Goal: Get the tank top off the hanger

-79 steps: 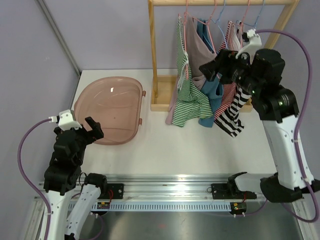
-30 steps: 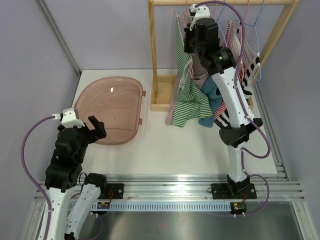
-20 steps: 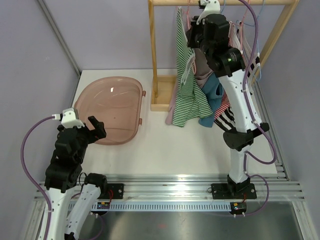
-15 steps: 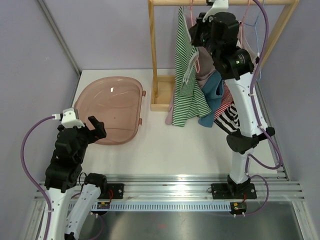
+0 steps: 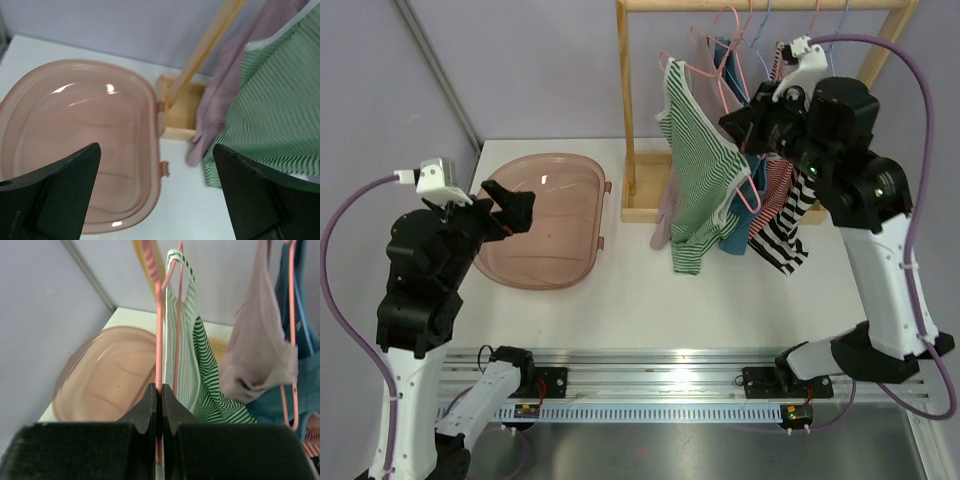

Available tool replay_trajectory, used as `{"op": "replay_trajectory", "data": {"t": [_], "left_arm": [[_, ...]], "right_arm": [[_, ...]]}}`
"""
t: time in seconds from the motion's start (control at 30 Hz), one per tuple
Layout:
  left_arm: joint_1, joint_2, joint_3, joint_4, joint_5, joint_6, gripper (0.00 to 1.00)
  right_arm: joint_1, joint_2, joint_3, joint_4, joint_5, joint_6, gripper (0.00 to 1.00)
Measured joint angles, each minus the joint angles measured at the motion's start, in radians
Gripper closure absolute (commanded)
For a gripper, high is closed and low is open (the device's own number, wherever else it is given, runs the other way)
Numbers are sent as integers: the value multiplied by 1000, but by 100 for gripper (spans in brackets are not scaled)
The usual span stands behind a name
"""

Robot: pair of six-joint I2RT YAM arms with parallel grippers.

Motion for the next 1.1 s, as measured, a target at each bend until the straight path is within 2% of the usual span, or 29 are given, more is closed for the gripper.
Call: {"op": "replay_trajectory", "data": {"t": [0.1,0.17,0.27,0.43,0.6,0.73,0.9,1.1], "left_arm": [[-25,78,107,39,76,-27,1],[-89,137,177,55,84,-38,1],[-282,237,281,65,35,-36,1],[-633,384,408,67,-135,12,1],[-901,521,512,64,-344,93,1],[-975,606,566,70,-448,127,1],[-983,659,571,72,-531,135,4],[-984,678,572,89,-560,137,8]], "right_arm": [[1,-134,-104,-31,-68,27,100],[1,-224,-177,-39,-112,44,100],[2,-346,-286,-46,-171,70,100],[2,-481,-415,-60,-262,99,100],[2,-563,-484,-74,-307,112,100],[2,-604,-513,-81,-323,115,100],[2,-628,-544,-78,-327,114,100],[2,-637,-602,-69,-356,111,100]]}}
